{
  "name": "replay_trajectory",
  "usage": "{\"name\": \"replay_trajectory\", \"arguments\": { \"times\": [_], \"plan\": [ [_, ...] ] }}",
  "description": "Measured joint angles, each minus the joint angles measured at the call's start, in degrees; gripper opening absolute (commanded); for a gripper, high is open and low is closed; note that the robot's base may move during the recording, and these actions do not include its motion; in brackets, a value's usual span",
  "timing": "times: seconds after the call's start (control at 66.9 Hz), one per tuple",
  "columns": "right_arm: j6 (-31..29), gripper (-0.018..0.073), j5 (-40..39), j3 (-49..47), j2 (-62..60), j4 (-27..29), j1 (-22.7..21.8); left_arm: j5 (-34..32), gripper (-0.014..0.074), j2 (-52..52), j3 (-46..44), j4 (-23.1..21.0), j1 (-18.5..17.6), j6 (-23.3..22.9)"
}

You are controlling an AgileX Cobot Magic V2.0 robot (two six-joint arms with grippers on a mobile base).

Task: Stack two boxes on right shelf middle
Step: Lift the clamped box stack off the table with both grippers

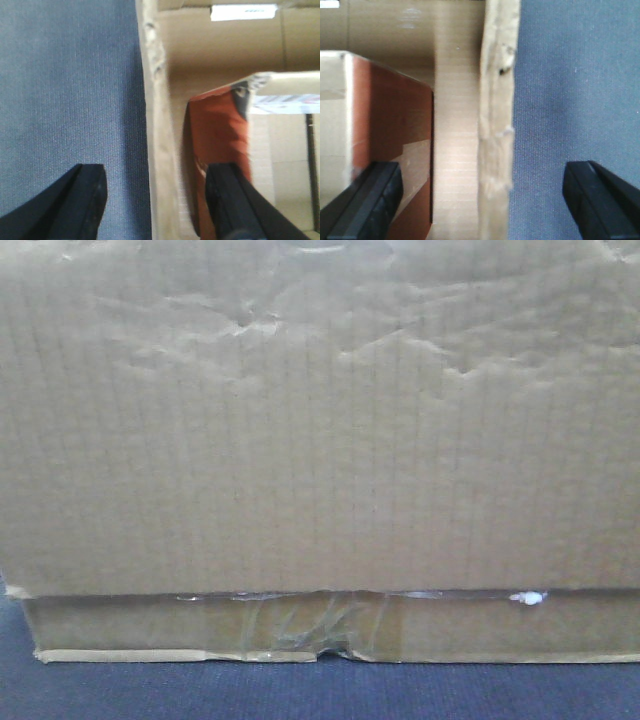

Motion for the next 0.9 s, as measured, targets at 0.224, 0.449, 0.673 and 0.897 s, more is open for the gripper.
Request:
{"name": "replay_trajectory", "arguments": {
  "times": [0.224, 0.449, 0.673, 0.897],
  "plan": [
    [0.0, 0.0558, 0.1, 0.0, 0.3, -0.5, 0.0, 0.0, 0.0321, 0.7, 0.1, 0.0, 0.0, 0.0],
    [0.0, 0.0558, 0.3, 0.0, 0.3, -0.6, 0.0, 0.0, 0.0272, 0.7, 0.3, 0.2, 0.0, 0.0],
    [0.0, 0.0558, 0.5, 0.0, 0.3, -0.7, 0.0, -0.8, 0.0272, 0.5, 1.9, 1.0, 0.0, 0.0],
    [0.0, 0.0348, 0.8, 0.0, 0.3, -0.8, 0.0, -1.1, 0.0272, 0.5, 2.0, 1.0, 0.0, 0.0]
  ]
}}
